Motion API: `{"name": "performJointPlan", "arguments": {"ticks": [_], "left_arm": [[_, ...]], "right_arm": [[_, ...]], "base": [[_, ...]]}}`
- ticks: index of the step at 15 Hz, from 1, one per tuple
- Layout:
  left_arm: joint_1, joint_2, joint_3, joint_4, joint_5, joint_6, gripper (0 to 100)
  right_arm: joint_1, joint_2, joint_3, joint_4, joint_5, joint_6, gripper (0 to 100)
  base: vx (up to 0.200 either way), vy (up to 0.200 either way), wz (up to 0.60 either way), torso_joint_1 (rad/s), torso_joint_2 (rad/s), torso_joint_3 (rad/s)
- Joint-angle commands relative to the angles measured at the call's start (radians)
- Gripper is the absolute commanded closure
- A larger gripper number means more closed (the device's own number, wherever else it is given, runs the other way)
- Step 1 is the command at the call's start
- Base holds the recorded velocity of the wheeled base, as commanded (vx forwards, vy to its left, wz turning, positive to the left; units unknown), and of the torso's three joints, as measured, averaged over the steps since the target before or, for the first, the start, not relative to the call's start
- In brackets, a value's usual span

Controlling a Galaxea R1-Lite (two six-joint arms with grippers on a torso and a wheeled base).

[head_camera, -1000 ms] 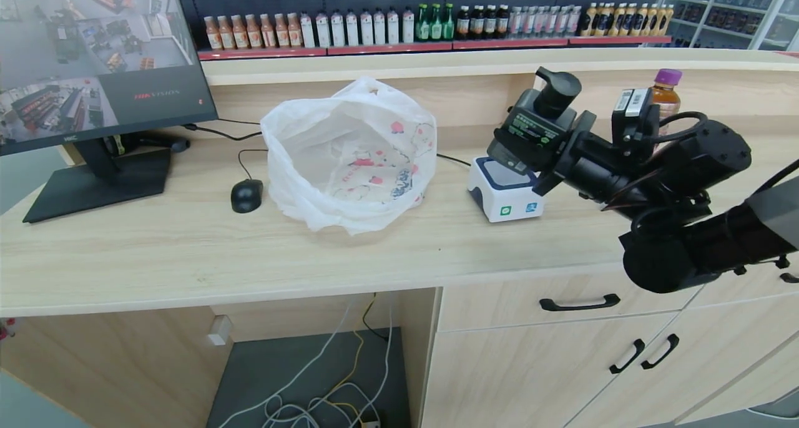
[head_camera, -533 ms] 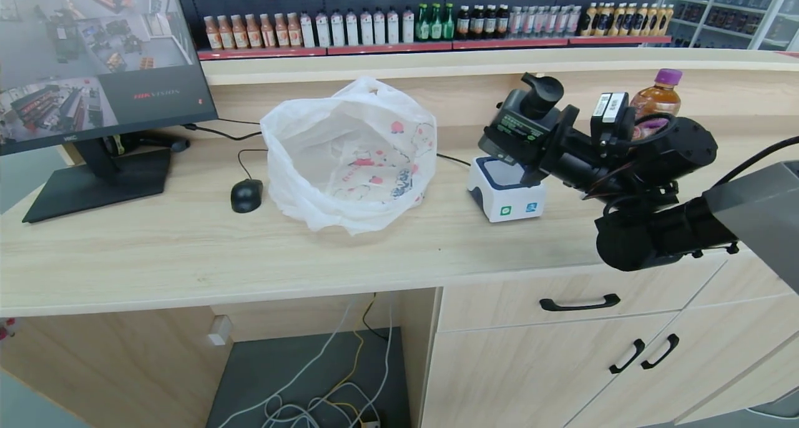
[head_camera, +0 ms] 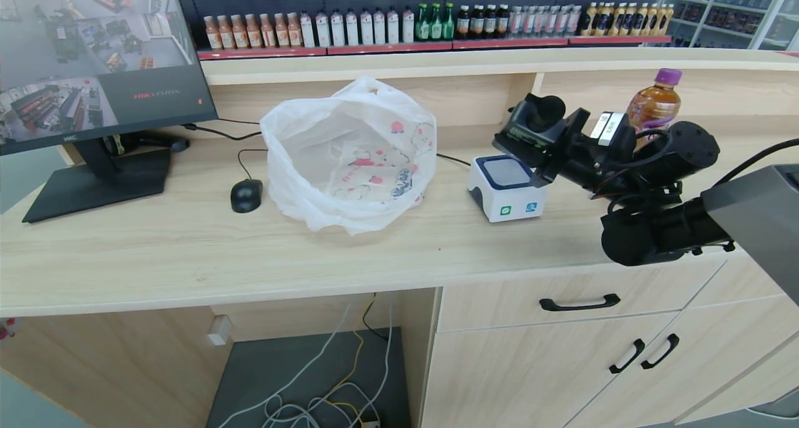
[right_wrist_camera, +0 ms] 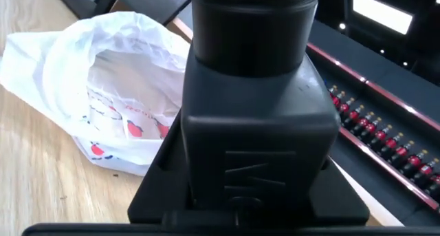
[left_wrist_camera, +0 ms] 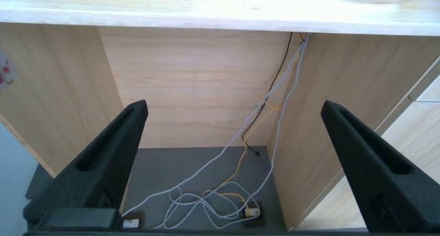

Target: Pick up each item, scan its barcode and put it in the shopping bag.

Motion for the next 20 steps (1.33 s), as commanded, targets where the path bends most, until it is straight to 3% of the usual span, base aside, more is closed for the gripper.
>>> {"name": "performJointPlan", "arguments": {"ticks": [1, 7, 20], "left_arm": [[0.000, 0.000, 0.000, 0.000, 0.000, 0.000, 0], [0.000, 0.000, 0.000, 0.000, 0.000, 0.000, 0], [0.000, 0.000, 0.000, 0.000, 0.000, 0.000, 0]], "right_arm": [[-0.001, 0.017, -0.004, -0.001, 0.001, -0.014, 100], [-0.002, 0.082, -0.102, -0.001, 0.010, -0.071, 100], [-0.001, 0.123, -0.104, -0.001, 0.010, -0.097, 100]], "base": [[0.000, 0.000, 0.00, 0.000, 0.00, 0.000], [0.000, 0.000, 0.00, 0.000, 0.00, 0.000], [0.000, 0.000, 0.00, 0.000, 0.00, 0.000]]}}
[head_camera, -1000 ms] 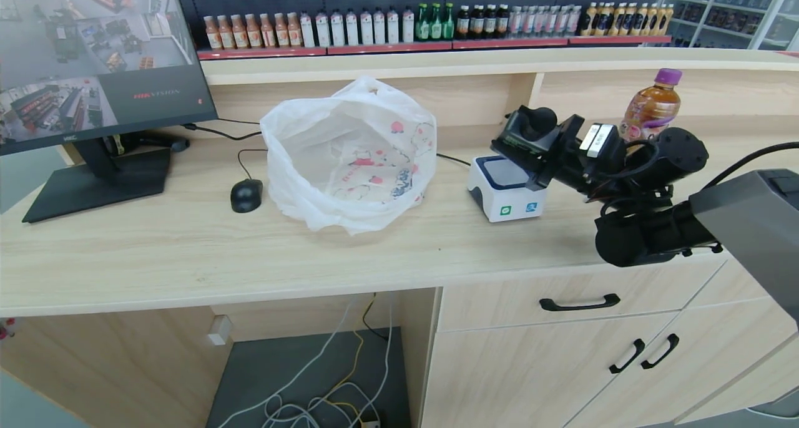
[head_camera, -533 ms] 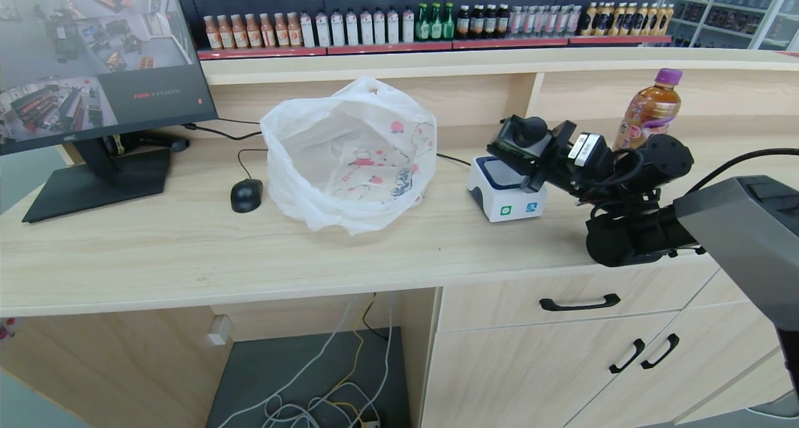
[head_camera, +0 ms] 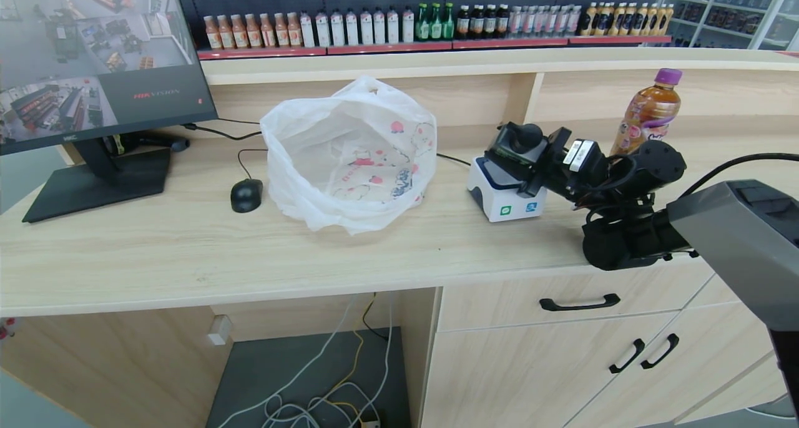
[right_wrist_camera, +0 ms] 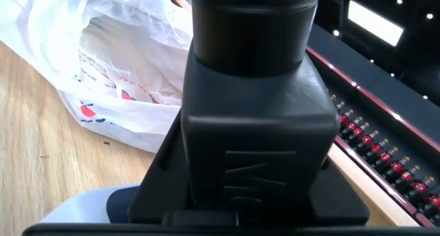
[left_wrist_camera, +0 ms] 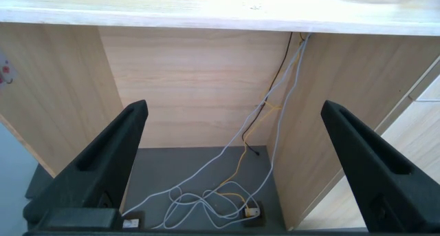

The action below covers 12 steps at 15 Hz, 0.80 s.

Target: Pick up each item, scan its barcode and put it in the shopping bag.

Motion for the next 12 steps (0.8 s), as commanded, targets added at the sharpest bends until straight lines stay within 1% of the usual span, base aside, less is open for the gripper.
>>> {"name": "performJointPlan", "arguments": {"ticks": [1, 12], "left_arm": [[0.001, 0.000, 0.000, 0.000, 0.000, 0.000, 0], [0.001, 0.000, 0.000, 0.000, 0.000, 0.000, 0]], "right_arm": [[0.002, 0.003, 0.000, -0.001, 0.000, 0.000, 100], [0.005, 0.004, 0.000, -0.001, -0.001, 0.000, 100]], "base": [[0.000, 0.000, 0.00, 0.000, 0.00, 0.000], [0.000, 0.000, 0.00, 0.000, 0.00, 0.000]]}}
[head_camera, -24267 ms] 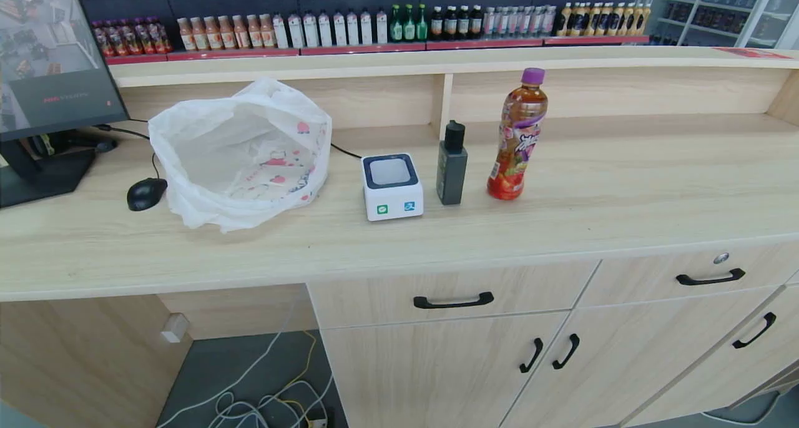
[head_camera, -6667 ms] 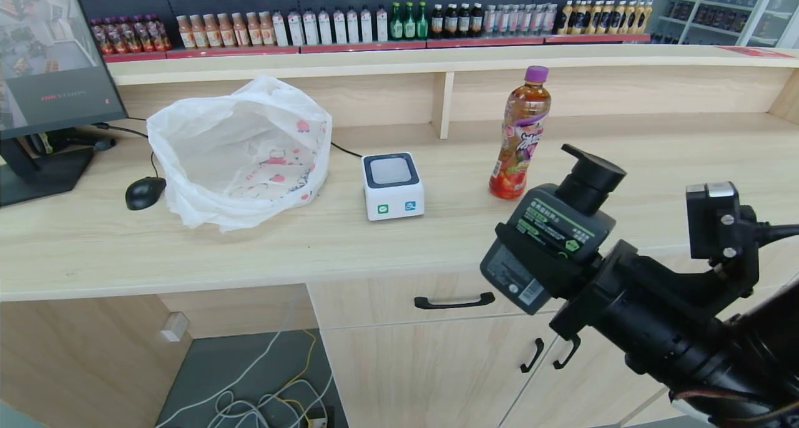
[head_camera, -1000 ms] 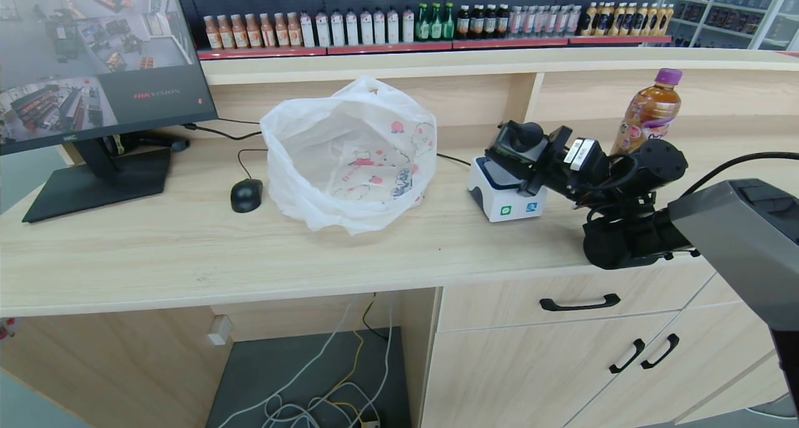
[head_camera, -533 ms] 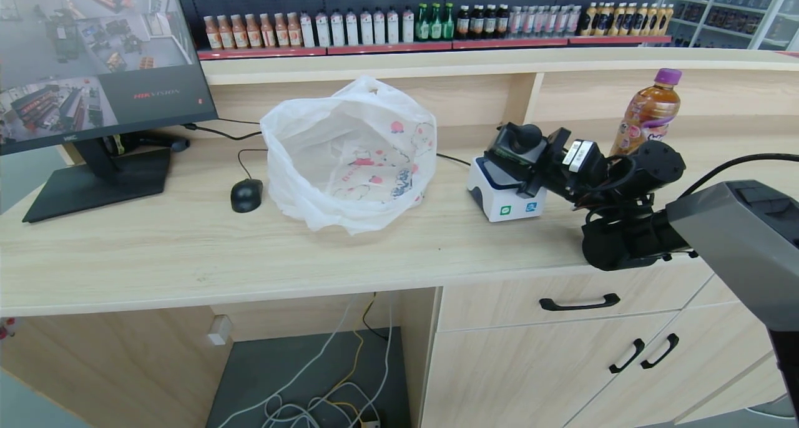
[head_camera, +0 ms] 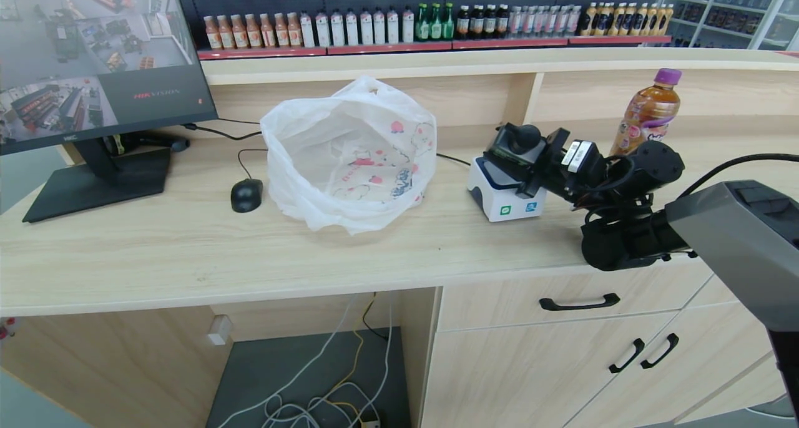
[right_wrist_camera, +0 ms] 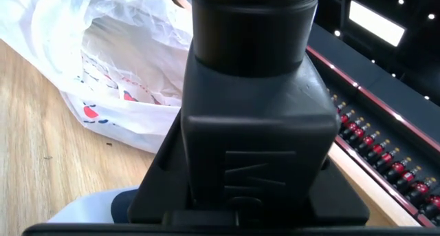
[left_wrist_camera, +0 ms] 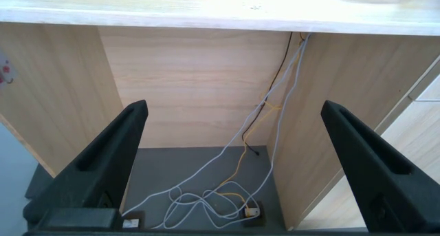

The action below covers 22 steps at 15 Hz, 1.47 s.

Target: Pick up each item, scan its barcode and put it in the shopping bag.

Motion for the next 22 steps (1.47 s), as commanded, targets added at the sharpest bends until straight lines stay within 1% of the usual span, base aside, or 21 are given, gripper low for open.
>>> {"name": "performJointPlan", "arguments": {"ticks": [1, 6, 12, 16, 20, 22], "left_arm": [[0.000, 0.000, 0.000, 0.000, 0.000, 0.000, 0], [0.001, 0.000, 0.000, 0.000, 0.000, 0.000, 0], [0.000, 0.000, 0.000, 0.000, 0.000, 0.000, 0], [0.000, 0.000, 0.000, 0.000, 0.000, 0.000, 0], [0.000, 0.000, 0.000, 0.000, 0.000, 0.000, 0], [0.000, 0.000, 0.000, 0.000, 0.000, 0.000, 0]], "right_arm": [[0.002, 0.000, 0.000, -0.002, 0.000, 0.001, 100], [0.002, -0.006, 0.000, -0.002, -0.002, 0.001, 100], [0.025, -0.052, 0.023, -0.002, -0.002, 0.001, 100], [0.067, -0.161, 0.170, -0.002, -0.025, 0.001, 100], [0.102, -0.301, 0.404, -0.002, -0.203, 0.026, 100], [0.159, -0.356, 0.499, -0.002, -0.378, 0.104, 100]], "base": [[0.000, 0.000, 0.00, 0.000, 0.00, 0.000], [0.000, 0.000, 0.00, 0.000, 0.00, 0.000], [0.000, 0.000, 0.00, 0.000, 0.00, 0.000], [0.000, 0.000, 0.00, 0.000, 0.00, 0.000], [0.000, 0.000, 0.00, 0.000, 0.00, 0.000], [0.000, 0.000, 0.00, 0.000, 0.00, 0.000]]}}
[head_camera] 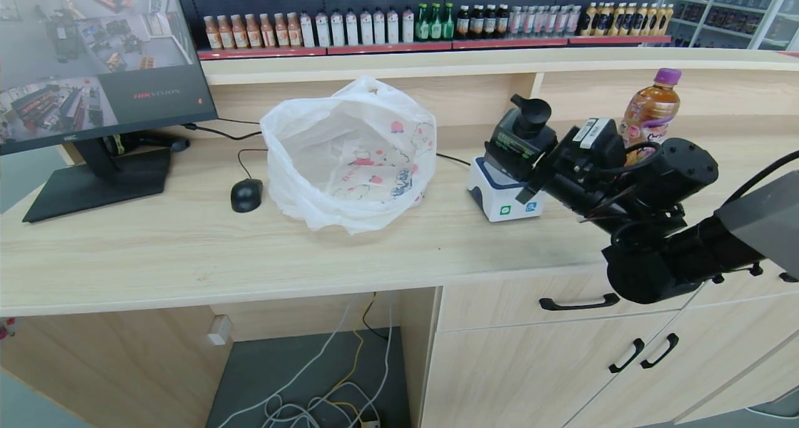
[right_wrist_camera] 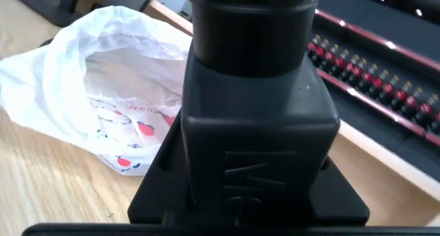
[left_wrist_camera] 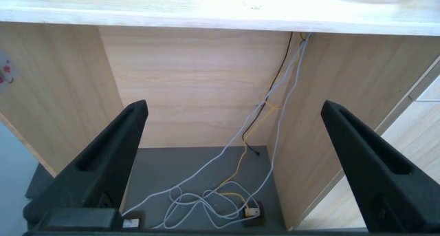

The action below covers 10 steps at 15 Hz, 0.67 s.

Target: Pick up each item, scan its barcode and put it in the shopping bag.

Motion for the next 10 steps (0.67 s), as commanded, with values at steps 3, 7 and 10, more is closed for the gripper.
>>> {"name": "performJointPlan", "arguments": {"ticks": [3, 7, 10], "left_arm": [[0.000, 0.000, 0.000, 0.000, 0.000, 0.000, 0], [0.000, 0.000, 0.000, 0.000, 0.000, 0.002, 0], [-0.001, 0.000, 0.000, 0.000, 0.000, 0.002, 0]], "right_arm": [[0.145, -0.117, 0.096, -0.002, -0.321, 0.125, 100], [0.195, -0.128, 0.104, -0.002, -0.472, 0.137, 100], [0.237, -0.120, 0.093, -0.002, -0.645, 0.198, 100]], "base": [[0.000, 0.000, 0.00, 0.000, 0.00, 0.000], [0.000, 0.000, 0.00, 0.000, 0.00, 0.000], [0.000, 0.000, 0.00, 0.000, 0.00, 0.000]]}}
